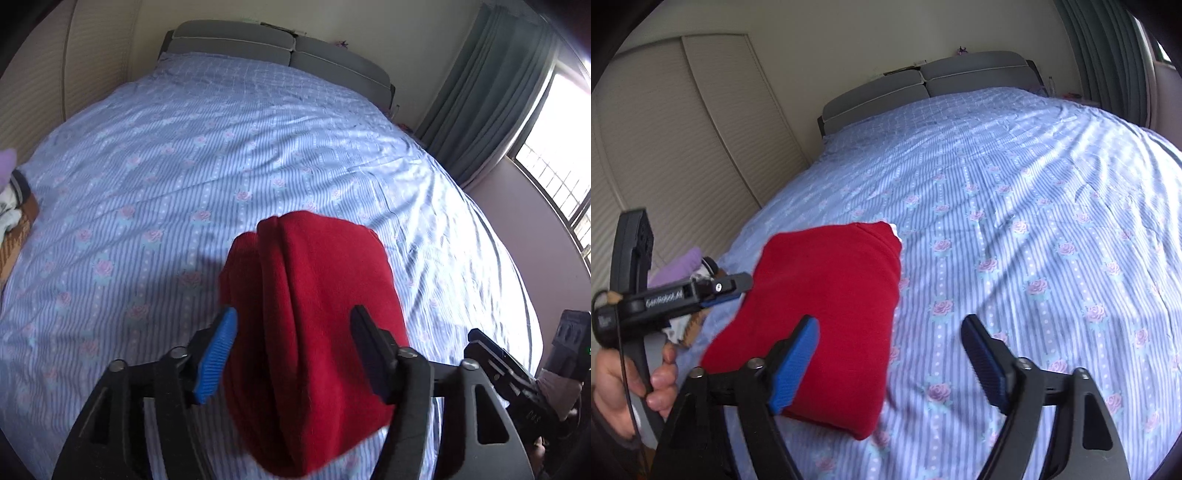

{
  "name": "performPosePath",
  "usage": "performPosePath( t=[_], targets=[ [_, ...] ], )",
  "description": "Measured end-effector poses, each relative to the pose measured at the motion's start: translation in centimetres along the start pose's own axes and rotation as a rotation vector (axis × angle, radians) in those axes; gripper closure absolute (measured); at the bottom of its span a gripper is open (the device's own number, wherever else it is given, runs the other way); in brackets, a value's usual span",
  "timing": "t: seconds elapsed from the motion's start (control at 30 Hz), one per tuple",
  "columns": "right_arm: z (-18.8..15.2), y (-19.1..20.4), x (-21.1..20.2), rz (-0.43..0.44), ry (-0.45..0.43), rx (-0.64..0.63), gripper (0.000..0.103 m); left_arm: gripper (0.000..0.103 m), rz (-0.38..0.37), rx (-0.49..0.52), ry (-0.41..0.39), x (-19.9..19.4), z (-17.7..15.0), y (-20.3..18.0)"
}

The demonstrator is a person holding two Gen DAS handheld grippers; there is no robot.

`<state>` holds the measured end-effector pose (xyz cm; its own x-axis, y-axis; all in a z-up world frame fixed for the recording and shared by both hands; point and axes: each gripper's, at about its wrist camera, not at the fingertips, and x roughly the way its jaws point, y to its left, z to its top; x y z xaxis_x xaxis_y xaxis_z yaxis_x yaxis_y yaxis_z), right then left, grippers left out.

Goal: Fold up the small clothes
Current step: 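Grasp the folded sweatshirt bundle with both grippers, then carry the bundle with both grippers onto the lilac clothes stack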

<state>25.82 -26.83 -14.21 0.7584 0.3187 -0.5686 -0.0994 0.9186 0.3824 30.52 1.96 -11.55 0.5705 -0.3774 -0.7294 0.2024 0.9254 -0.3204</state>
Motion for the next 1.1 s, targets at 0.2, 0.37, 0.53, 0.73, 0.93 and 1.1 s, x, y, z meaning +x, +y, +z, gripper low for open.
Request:
performPosePath(
  t=[0.2, 0.37, 0.53, 0.73, 0.93, 1.1],
  targets=[
    [0.0, -0.6, 0.2, 0.114, 0.082, 0.091, 0.012, 0.021, -0.035, -0.094, 0.035, -0.7, -2.7, 1.8],
    [-0.6, -1.4, 2.9, 0.186, 0.217, 0.178, 0.012, 0.021, -0.094, -0.206, 0.091, 1.3, -4.3, 3.9],
    [-0.8, -1.5, 5.4, 0.204, 0.312, 0.191, 0.012, 0.021, -0.190, -0.319, 0.124, 3.3, -5.5, 5.8],
    [0.2, -1.9, 8.8, 0.270, 0.422, 0.247, 0.012, 0.037, -0.299, -0.391, 0.146, 5.2, -6.7, 6.1],
    [0.0, -2.3, 12.5, 0.323, 0.563, 0.312, 0.012, 0.044, -0.331, -0.459, 0.169, 6.4, -7.1, 6.7],
    [-1.1, -2.2, 14.7, 0.398, 0.636, 0.381, 0.012, 0.052, -0.329, -0.460, 0.177, 6.6, -7.1, 6.8]
  ],
)
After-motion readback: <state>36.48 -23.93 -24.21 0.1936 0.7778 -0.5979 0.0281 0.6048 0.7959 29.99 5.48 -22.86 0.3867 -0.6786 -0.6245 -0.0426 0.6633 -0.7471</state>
